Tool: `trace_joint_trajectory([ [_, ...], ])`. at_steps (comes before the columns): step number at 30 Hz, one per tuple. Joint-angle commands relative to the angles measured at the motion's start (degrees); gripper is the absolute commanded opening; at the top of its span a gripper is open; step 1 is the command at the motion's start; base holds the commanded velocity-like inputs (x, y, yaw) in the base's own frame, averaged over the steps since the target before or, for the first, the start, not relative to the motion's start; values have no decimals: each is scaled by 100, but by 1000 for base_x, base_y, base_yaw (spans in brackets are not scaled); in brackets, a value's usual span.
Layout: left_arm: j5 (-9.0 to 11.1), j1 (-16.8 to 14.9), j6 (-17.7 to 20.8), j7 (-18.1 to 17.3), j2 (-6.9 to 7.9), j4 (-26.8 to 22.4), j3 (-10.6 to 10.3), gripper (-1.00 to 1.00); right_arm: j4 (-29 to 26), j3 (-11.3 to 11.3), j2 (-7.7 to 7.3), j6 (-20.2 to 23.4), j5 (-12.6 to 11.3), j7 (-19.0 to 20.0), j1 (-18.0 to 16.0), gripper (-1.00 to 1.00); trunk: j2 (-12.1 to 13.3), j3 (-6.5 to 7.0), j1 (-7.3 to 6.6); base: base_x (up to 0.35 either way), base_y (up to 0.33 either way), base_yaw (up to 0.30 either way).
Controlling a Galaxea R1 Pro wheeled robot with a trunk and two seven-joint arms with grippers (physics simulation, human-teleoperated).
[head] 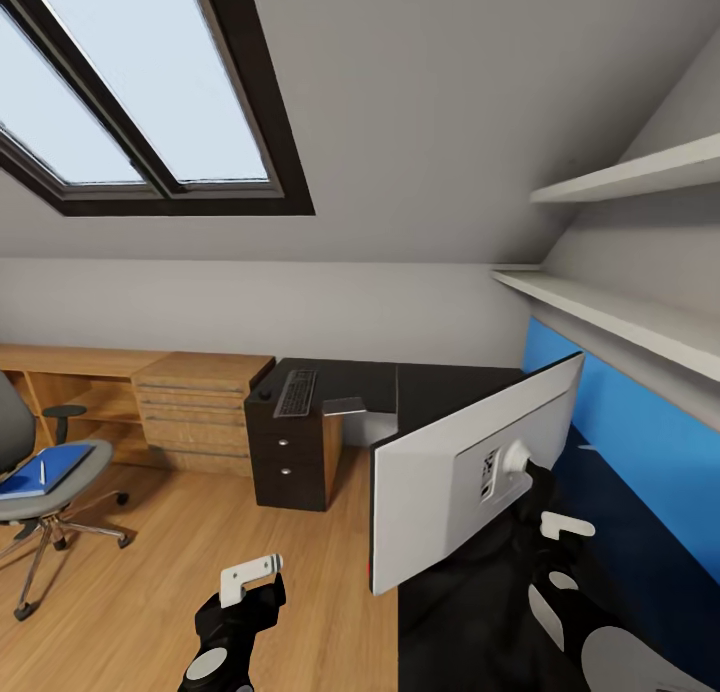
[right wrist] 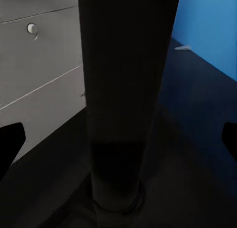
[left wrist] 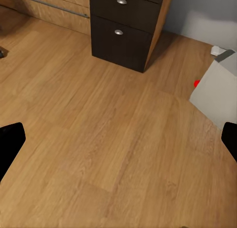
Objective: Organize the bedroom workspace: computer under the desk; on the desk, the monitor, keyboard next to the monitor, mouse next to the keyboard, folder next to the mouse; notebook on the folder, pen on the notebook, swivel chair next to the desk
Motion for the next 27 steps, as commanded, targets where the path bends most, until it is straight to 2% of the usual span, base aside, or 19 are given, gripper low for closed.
trace_joint_trajectory([
  [1,42,-3,13,39,0,-9,-4,100,6,-7,1,-21,2,-8,-6,100,-9,-9,3,14,15,0],
  [11,42,-3,15,39,0,-9,-4,100,6,-7,1,-21,2,-8,-6,100,-9,-9,3,4,4,0],
  [27,42,-3,15,39,0,-9,-5,100,6,-7,1,-21,2,-8,-6,100,-9,-9,3,70,0,0],
])
